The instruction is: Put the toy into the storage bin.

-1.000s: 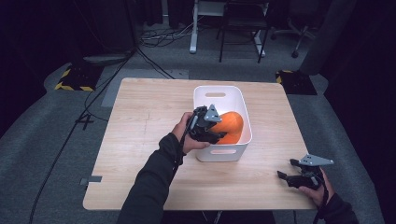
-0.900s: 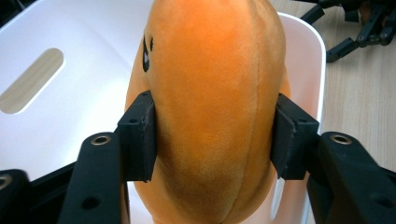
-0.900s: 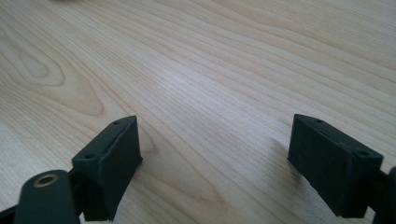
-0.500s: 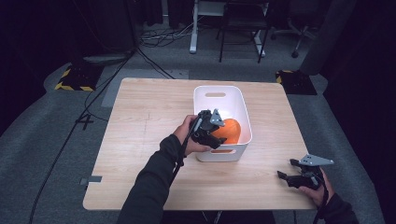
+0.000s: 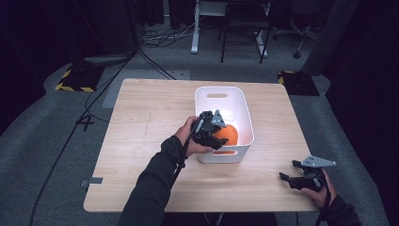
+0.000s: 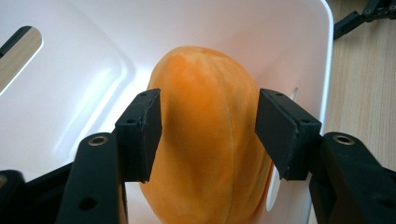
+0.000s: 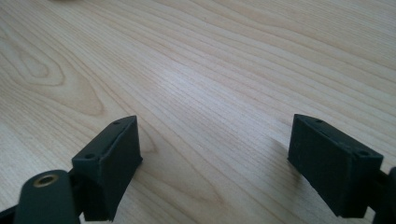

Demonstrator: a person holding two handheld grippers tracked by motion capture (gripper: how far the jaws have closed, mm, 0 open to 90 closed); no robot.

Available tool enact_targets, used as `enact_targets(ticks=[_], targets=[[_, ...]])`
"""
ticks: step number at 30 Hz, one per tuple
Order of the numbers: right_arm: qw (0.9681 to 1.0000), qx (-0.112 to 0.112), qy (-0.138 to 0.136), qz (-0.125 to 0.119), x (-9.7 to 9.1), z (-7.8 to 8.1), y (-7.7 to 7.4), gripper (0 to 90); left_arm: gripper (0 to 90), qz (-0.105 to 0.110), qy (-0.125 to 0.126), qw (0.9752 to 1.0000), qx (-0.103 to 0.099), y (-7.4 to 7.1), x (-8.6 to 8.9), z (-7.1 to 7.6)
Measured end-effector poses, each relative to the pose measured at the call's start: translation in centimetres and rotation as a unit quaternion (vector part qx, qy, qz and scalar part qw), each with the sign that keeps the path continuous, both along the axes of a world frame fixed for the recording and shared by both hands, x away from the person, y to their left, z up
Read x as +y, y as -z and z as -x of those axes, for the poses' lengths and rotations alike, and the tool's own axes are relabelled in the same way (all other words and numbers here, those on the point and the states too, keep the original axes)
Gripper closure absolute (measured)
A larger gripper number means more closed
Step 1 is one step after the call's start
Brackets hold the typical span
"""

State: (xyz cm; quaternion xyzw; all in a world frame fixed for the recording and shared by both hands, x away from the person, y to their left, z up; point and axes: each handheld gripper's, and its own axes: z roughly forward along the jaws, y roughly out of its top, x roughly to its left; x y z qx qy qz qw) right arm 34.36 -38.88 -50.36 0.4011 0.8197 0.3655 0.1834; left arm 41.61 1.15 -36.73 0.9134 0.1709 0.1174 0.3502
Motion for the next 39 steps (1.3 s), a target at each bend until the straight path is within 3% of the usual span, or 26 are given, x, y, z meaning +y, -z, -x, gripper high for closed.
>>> enact_targets(ticks=[13, 25, 39], targets=[[1.0000, 0.000, 0.000, 0.000, 0.0, 0.0, 0.0, 16.9, 39.8, 0.008, -0.004, 0.9999, 0.006, 0.0, 0.1, 0.0], [1.0000, 0.000, 0.000, 0.000, 0.0, 0.0, 0.0, 16.9, 30.1, 0.020, -0.024, 0.9994, -0.014, -0.3, 0.5, 0.2], [1.0000, 0.000, 0.000, 0.000, 0.0, 0.0, 0.0, 16.9, 20.0, 0.060, -0.067, 0.9952, -0.037, -0.9, 1.2, 0.3]])
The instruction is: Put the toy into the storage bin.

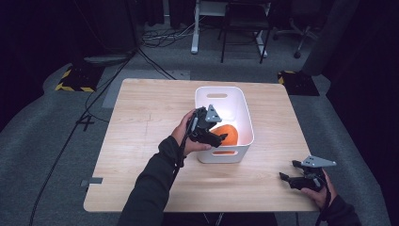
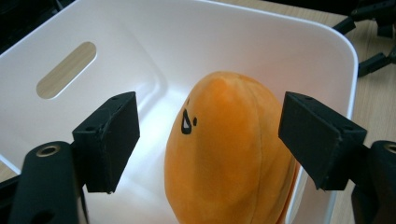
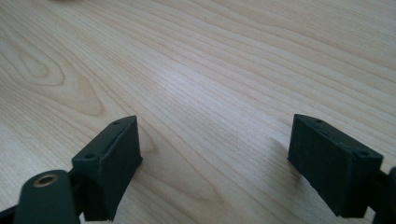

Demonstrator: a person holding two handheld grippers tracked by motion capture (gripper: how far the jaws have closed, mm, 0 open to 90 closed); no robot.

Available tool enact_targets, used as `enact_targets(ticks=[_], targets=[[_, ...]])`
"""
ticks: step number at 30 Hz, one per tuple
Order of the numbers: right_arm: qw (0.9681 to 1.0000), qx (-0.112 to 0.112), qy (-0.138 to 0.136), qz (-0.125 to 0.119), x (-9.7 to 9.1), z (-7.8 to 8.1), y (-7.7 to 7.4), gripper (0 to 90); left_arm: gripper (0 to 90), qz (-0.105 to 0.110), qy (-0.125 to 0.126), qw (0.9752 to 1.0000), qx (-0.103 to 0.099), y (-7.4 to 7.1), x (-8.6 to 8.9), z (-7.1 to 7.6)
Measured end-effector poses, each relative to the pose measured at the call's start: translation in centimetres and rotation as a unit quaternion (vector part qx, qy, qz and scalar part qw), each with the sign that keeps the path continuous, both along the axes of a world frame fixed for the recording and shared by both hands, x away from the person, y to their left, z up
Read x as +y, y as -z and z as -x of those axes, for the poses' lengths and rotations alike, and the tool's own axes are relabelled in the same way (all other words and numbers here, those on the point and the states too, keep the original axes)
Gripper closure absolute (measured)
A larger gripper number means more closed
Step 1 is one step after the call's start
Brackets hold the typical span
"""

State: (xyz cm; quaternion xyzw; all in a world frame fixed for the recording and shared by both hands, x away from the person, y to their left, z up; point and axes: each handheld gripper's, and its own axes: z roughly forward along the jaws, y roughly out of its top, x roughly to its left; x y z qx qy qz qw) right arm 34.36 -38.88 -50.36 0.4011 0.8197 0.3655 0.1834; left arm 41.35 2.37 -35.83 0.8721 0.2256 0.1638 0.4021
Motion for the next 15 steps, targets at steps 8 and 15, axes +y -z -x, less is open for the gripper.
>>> enact_targets(ticks=[8, 15], targets=[[1.0000, 0.000, 0.000, 0.000, 0.0, 0.0, 0.0, 16.9, 18.7, 0.021, -0.020, 0.9995, -0.010, -0.4, 0.7, 0.0], [1.0000, 0.000, 0.000, 0.000, 0.0, 0.0, 0.0, 16.9, 18.8, 0.046, -0.042, 0.9977, -0.027, -0.7, 1.6, 0.1]])
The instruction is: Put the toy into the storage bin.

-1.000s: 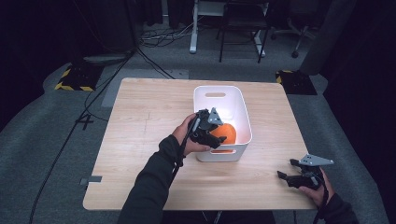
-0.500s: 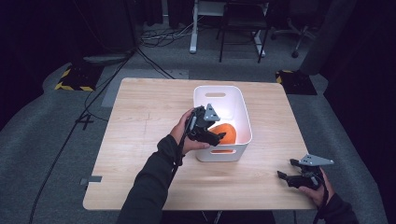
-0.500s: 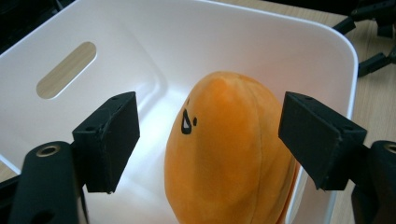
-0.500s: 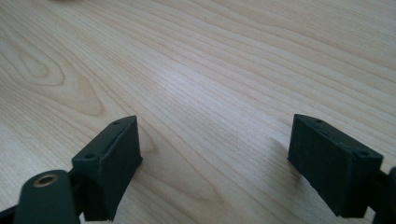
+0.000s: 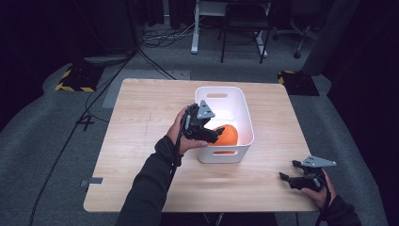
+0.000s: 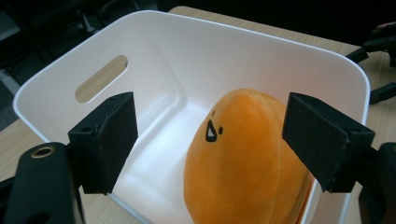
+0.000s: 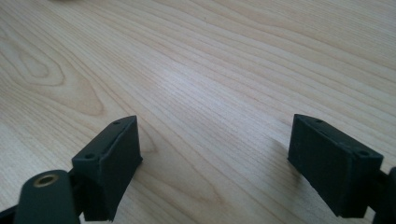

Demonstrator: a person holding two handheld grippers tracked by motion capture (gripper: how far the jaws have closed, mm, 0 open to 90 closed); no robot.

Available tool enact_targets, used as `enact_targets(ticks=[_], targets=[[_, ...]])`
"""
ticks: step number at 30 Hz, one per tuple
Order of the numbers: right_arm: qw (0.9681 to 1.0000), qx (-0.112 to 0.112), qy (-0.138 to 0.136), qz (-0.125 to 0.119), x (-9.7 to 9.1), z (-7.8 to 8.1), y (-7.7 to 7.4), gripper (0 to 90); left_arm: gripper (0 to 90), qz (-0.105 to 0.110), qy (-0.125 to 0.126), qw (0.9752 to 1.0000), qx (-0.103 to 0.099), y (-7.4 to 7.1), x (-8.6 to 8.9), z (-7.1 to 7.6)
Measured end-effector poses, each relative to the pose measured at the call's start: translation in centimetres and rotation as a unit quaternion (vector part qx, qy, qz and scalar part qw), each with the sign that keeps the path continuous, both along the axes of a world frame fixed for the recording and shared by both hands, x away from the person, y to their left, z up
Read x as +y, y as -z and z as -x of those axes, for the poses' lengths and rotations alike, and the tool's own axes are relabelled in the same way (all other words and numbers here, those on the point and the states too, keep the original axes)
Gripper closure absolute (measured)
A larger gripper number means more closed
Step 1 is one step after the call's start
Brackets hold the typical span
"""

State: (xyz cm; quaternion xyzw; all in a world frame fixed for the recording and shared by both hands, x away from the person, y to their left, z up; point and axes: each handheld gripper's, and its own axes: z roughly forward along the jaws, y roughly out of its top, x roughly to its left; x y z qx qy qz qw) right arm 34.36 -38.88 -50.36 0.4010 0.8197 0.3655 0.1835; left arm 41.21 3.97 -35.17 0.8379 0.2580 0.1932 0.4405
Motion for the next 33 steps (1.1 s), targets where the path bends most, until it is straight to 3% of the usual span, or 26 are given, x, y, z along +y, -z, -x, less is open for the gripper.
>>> enact_targets(ticks=[8, 33], targets=[[1.0000, 0.000, 0.000, 0.000, 0.0, 0.0, 0.0, 16.9, 18.8, 0.010, -0.021, 0.9996, -0.015, -0.4, 1.0, 0.0], [1.0000, 0.000, 0.000, 0.000, 0.0, 0.0, 0.0, 16.9, 17.9, 0.014, -0.067, 0.9974, -0.023, -0.8, 4.7, 0.2]])
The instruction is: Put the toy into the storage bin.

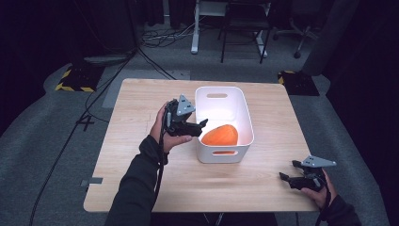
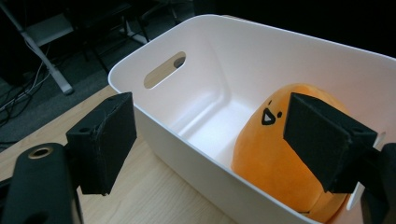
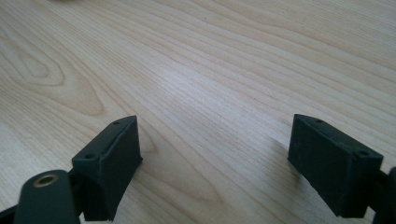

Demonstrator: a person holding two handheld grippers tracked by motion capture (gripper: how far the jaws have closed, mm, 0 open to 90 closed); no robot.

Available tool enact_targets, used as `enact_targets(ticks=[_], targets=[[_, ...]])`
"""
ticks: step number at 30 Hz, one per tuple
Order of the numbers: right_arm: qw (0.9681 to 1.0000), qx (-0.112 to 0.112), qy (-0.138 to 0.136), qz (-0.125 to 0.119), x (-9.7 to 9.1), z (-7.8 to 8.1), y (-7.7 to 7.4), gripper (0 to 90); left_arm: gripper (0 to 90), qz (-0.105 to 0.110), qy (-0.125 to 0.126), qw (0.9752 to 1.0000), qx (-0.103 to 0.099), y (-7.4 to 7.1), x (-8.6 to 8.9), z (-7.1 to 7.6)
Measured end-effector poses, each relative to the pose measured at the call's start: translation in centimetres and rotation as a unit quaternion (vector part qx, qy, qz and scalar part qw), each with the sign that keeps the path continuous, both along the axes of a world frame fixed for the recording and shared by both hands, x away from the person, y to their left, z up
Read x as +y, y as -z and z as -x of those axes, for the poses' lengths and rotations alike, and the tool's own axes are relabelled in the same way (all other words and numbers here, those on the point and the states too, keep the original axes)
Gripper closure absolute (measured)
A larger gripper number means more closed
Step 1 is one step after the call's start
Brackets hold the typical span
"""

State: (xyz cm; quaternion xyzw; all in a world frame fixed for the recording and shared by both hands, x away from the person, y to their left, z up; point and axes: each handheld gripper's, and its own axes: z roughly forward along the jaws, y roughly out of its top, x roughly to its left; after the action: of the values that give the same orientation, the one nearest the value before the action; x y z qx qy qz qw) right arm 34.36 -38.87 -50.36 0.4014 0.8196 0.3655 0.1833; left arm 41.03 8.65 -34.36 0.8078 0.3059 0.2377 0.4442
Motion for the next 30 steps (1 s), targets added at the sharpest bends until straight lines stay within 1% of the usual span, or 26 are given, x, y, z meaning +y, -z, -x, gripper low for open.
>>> enact_targets(ticks=[2, 3, 4, 5, 7, 11, 14, 15, 16, 18, 20, 21, 22, 23, 24, 25, 26, 27, 28, 29, 30], targets=[[1.0000, 0.000, 0.000, 0.000, 0.0, 0.0, 0.0, 16.9, 17.9, -0.012, -0.003, 0.9999, -0.001, -0.1, 0.4, 0.0], [1.0000, 0.000, 0.000, 0.000, 0.0, 0.0, 0.0, 16.9, 17.8, -0.005, -0.004, 1.0000, 0.001, 0.0, 0.5, 0.0], [1.0000, 0.000, 0.000, 0.000, 0.0, 0.0, 0.0, 16.9, 17.6, -0.007, -0.004, 1.0000, 0.000, 0.0, 0.6, 0.0], [1.0000, 0.000, 0.000, 0.000, 0.0, 0.0, 0.0, 16.9, 17.4, -0.014, -0.005, 0.9999, 0.001, 0.0, 0.8, 0.1], [1.0000, 0.000, 0.000, 0.000, 0.0, 0.0, 0.0, 16.9, 17.3, -0.011, -0.009, 0.9999, 0.000, 0.0, 1.2, 0.1], [1.0000, 0.000, 0.000, 0.000, 0.0, 0.0, 0.0, 16.9, 17.2, -0.020, -0.017, 0.9997, -0.002, 0.1, 1.8, 0.2], [1.0000, 0.000, 0.000, 0.000, 0.0, 0.0, 0.0, 16.9, 17.2, -0.021, -0.025, 0.9995, 0.000, 0.2, 2.2, 0.2], [1.0000, 0.000, 0.000, 0.000, 0.0, 0.0, 0.0, 16.9, 17.2, -0.026, -0.027, 0.9993, -0.001, 0.3, 2.4, 0.2], [1.0000, 0.000, 0.000, 0.000, 0.0, 0.0, 0.0, 16.9, 17.2, -0.026, -0.029, 0.9993, 0.001, 0.4, 2.5, 0.2], [1.0000, 0.000, 0.000, 0.000, 0.0, 0.0, 0.0, 16.9, 17.2, -0.043, -0.038, 0.9983, -0.005, 0.7, 2.8, 0.4], [1.0000, 0.000, 0.000, 0.000, 0.0, 0.0, 0.0, 16.9, 17.2, -0.044, -0.041, 0.9982, -0.004, 0.8, 2.9, 0.5], [1.0000, 0.000, 0.000, 0.000, 0.0, 0.0, 0.0, 16.9, 17.2, -0.052, -0.040, 0.9978, 0.001, 1.0, 3.1, 0.5], [1.0000, 0.000, 0.000, 0.000, 0.0, 0.0, 0.0, 16.9, 17.2, -0.055, -0.045, 0.9974, -0.001, 1.1, 3.2, 0.5], [1.0000, 0.000, 0.000, 0.000, 0.0, 0.0, 0.0, 17.0, 17.2, -0.046, -0.048, 0.9978, 0.005, 1.3, 3.2, 0.5], [1.0000, 0.000, 0.000, 0.000, 0.0, 0.0, 0.0, 16.9, 17.2, -0.054, -0.045, 0.9975, 0.006, 1.4, 3.4, 0.5], [1.0000, 0.000, 0.000, 0.000, 0.0, 0.0, 0.0, 16.9, 17.2, -0.059, -0.049, 0.9970, 0.004, 1.5, 3.6, 0.6], [1.0000, 0.000, 0.000, 0.000, 0.0, 0.0, 0.0, 16.9, 17.2, -0.055, -0.050, 0.9972, 0.008, 1.7, 3.6, 0.6], [1.0000, 0.000, 0.000, 0.000, 0.0, 0.0, 0.0, 16.9, 17.2, -0.058, -0.053, 0.9969, 0.007, 1.8, 3.8, 0.7], [1.0000, 0.000, 0.000, 0.000, 0.0, 0.0, 0.0, 16.9, 17.1, -0.053, -0.054, 0.9971, 0.013, 2.1, 4.0, 0.9], [1.0000, 0.000, 0.000, 0.000, 0.0, 0.0, 0.0, 16.9, 17.1, -0.053, -0.054, 0.9971, 0.013, 2.1, 4.0, 0.9], [1.0000, 0.000, 0.000, 0.000, 0.0, 0.0, 0.0, 16.9, 17.1, -0.058, -0.051, 0.9969, 0.012, 2.3, 4.1, 0.9]])
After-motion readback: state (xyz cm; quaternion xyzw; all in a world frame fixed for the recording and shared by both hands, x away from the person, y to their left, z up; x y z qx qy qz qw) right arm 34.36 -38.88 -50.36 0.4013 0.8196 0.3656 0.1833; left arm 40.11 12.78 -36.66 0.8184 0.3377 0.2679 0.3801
